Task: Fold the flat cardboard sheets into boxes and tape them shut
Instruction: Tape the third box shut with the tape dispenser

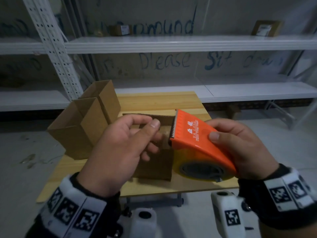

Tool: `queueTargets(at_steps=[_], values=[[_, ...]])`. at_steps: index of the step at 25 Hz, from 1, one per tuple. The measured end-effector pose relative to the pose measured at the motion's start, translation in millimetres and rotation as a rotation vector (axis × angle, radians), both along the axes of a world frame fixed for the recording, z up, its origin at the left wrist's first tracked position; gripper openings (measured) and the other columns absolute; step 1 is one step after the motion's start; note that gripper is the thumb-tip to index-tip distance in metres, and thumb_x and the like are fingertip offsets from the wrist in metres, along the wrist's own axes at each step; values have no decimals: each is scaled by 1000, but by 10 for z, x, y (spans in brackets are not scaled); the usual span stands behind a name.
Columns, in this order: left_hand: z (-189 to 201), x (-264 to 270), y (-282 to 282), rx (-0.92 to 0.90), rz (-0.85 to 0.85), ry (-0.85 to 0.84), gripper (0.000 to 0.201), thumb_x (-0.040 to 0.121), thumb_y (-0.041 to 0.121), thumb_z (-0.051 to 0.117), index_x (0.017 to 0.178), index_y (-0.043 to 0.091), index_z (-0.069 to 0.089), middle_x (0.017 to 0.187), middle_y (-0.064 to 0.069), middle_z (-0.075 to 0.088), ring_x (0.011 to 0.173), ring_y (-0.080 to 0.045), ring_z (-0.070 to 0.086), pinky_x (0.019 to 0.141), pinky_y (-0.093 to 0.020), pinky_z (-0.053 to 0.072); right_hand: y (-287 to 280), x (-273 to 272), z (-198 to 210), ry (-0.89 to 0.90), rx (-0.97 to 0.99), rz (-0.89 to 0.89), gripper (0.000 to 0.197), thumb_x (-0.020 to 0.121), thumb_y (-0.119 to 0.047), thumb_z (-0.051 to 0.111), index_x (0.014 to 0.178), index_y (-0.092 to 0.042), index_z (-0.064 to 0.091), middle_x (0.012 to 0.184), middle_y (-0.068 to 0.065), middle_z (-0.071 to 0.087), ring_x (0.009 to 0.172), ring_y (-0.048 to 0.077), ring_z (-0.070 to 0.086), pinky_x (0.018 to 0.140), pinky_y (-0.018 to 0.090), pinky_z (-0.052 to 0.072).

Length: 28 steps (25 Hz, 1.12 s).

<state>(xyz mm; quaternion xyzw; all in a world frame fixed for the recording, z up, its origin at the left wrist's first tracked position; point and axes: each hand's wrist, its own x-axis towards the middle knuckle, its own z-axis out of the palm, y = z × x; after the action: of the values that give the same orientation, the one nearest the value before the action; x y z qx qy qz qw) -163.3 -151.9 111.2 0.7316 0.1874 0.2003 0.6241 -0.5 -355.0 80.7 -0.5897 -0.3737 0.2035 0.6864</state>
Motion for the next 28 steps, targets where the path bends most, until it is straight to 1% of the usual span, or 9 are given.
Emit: queueTargets(at_steps=[3, 6, 8, 11, 16, 19, 23, 25, 28], values=[[-28, 19, 17, -108, -6, -4, 63, 71, 38, 81, 130, 25, 64, 92, -11, 85, 74, -17, 76, 68, -39, 52, 10, -7, -9, -51, -46, 17, 28, 72, -42, 74, 95, -32, 86, 98, 7, 83, 83, 22, 79, 70, 30, 63], [-22, 5, 68, -4, 32, 16, 51, 80, 28, 81, 126, 29, 58, 90, -8, 85, 84, -22, 81, 79, -44, 54, 9, 0, -12, -94, -82, 20, 31, 73, -43, 76, 100, -32, 86, 101, 5, 84, 86, 20, 80, 71, 26, 62], [-32, -4, 90, 46, 59, 20, 41, 88, 17, 81, 120, 27, 56, 85, -8, 84, 84, -21, 81, 86, -49, 57, 1, 14, -17, -111, -111, 15, 34, 73, -44, 76, 102, -29, 86, 102, 5, 85, 87, 19, 81, 72, 26, 62], [-31, -22, 104, 51, 71, 7, 37, 90, 7, 80, 112, 21, 55, 82, -13, 82, 87, -32, 81, 97, -61, 58, -10, 33, -8, -100, -147, 22, 40, 72, -45, 77, 106, -25, 85, 104, 6, 84, 89, 23, 81, 74, 28, 64], [-29, -49, 136, 55, 71, -6, 36, 89, 5, 79, 102, 18, 48, 82, -17, 81, 92, -40, 80, 101, -69, 55, 14, 61, -42, -92, -172, 46, 35, 74, -45, 78, 104, -29, 86, 106, 8, 84, 90, 23, 81, 74, 30, 63], [-37, -85, 152, 71, 83, 1, 37, 90, 4, 79, 100, 17, 46, 80, -18, 80, 87, -37, 81, 100, -65, 57, 4, 69, -45, -93, -183, 61, 36, 73, -43, 79, 103, -24, 86, 103, 8, 84, 87, 22, 81, 72, 28, 63], [73, -197, 348, 89, 163, -48, 39, 84, 8, 82, 100, 20, 49, 83, -16, 81, 88, -32, 81, 105, -67, 54, -102, 142, -23, -77, -175, 1, 20, 79, -24, 77, 96, -27, 88, 96, 9, 84, 81, 21, 80, 67, 25, 62], [127, -249, 476, 64, 188, -62, 47, 70, 18, 83, 104, 19, 50, 83, -14, 82, 88, -31, 80, 105, -68, 54, -154, 184, -20, -88, -185, -35, 22, 76, -29, 81, 97, -27, 88, 99, 11, 84, 83, 25, 81, 68, 28, 63], [113, -280, 577, 77, 177, -55, 57, 62, 25, 89, 103, 22, 50, 85, -15, 82, 99, -44, 77, 106, -70, 53, -180, 211, -33, -112, -205, -29, 39, 69, -44, 80, 102, -25, 87, 103, 13, 84, 88, 30, 81, 73, 32, 65]])
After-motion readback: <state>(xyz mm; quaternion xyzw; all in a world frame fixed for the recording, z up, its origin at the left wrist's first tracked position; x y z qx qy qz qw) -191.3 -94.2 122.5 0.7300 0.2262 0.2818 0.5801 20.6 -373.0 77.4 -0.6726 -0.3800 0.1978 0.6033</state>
